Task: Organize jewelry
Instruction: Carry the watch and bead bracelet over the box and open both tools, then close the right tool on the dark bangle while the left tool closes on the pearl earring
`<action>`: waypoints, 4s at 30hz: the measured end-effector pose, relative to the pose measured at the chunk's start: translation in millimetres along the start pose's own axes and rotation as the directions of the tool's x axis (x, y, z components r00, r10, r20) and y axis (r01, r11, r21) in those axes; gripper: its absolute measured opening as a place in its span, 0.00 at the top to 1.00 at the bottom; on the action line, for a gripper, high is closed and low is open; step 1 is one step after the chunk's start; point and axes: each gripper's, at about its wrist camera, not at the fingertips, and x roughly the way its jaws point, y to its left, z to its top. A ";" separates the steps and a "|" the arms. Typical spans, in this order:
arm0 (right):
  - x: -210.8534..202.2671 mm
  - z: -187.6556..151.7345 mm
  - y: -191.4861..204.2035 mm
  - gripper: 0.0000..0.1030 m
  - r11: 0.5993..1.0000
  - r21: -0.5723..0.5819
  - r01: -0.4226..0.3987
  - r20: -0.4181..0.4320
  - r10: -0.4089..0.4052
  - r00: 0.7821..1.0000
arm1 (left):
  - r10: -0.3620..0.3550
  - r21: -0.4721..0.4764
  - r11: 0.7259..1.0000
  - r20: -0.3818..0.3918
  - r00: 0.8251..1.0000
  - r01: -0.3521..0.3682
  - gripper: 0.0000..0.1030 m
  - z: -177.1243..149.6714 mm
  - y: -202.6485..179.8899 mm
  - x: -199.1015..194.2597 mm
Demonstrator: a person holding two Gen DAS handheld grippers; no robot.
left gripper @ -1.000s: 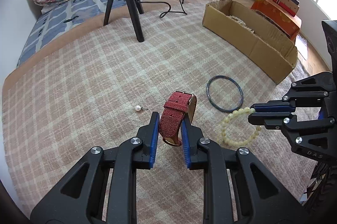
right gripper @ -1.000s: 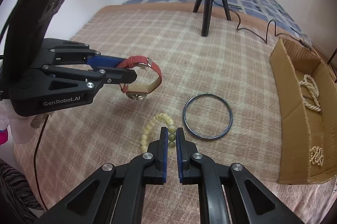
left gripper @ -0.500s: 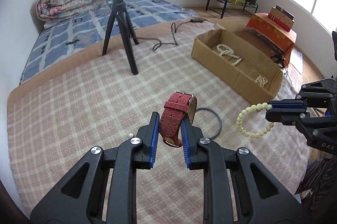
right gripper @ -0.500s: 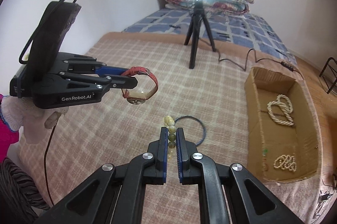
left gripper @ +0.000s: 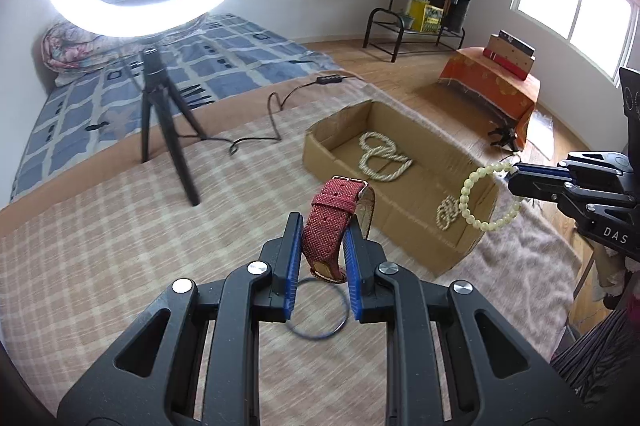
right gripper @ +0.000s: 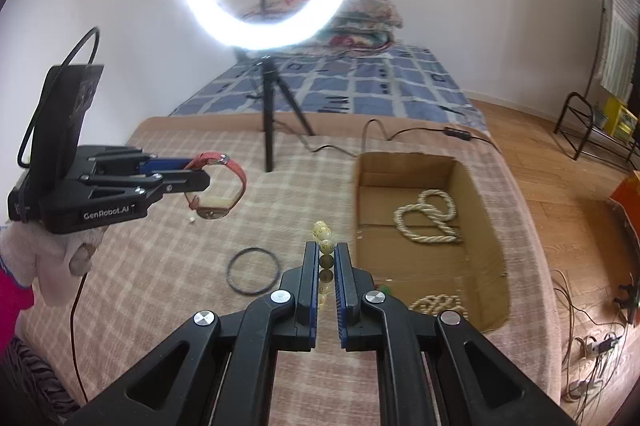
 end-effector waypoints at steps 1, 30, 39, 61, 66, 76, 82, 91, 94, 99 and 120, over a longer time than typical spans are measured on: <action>-2.4 0.8 -7.0 0.95 1.000 0.010 0.008 0.006 -0.008 1.000 | -0.003 0.005 1.000 0.001 1.000 0.003 0.81 3.5 -4.9 3.7; 31.7 -11.5 -68.8 0.95 0.991 0.135 -0.004 -0.069 0.013 0.998 | 0.078 0.001 0.997 -0.073 0.994 -0.078 0.81 71.2 -51.6 133.4; 42.8 -13.3 -73.4 0.95 0.990 0.142 -0.004 -0.090 0.017 0.996 | 0.087 -0.004 0.996 -0.092 0.992 -0.088 0.81 72.0 -52.5 141.3; 24.5 -11.8 -39.7 0.00 0.999 0.027 0.046 -0.005 -0.046 0.999 | 0.160 -0.018 0.987 -0.051 0.986 -0.161 0.25 82.7 -53.2 107.3; 16.3 -9.6 -37.4 0.00 0.998 0.037 0.050 0.017 -0.050 0.999 | 0.176 -0.037 0.983 -0.036 0.984 -0.178 0.25 81.2 -41.2 80.7; 2.9 -3.8 -15.7 0.00 1.000 0.014 0.017 0.088 -0.018 0.996 | 0.244 -0.071 0.967 -0.008 0.970 -0.244 0.25 61.5 5.1 3.2; 4.5 0.0 2.0 0.00 0.999 -0.019 -0.046 0.110 0.048 0.993 | 0.279 -0.132 0.952 0.000 0.960 -0.276 0.25 39.4 39.8 -42.8; 24.0 5.7 24.7 0.01 0.995 -0.018 -0.095 0.064 0.096 0.993 | 0.315 -0.180 0.932 -0.029 0.949 -0.315 0.25 -7.8 81.5 -76.7; 40.3 5.3 29.4 0.07 0.993 -0.006 -0.122 0.011 0.122 0.993 | 0.301 -0.203 0.930 -0.053 0.952 -0.305 0.25 -24.8 92.5 -72.6; 68.0 -0.4 36.3 0.22 0.989 0.013 -0.150 -0.091 0.150 0.984 | 0.258 -0.223 0.935 -0.110 0.960 -0.277 0.39 -52.1 105.7 -59.0; 145.9 -31.3 75.2 0.58 0.981 -0.137 -0.139 -0.345 0.084 0.935 | 0.051 -0.337 0.927 -0.318 0.947 -0.163 0.52 -114.8 140.0 31.6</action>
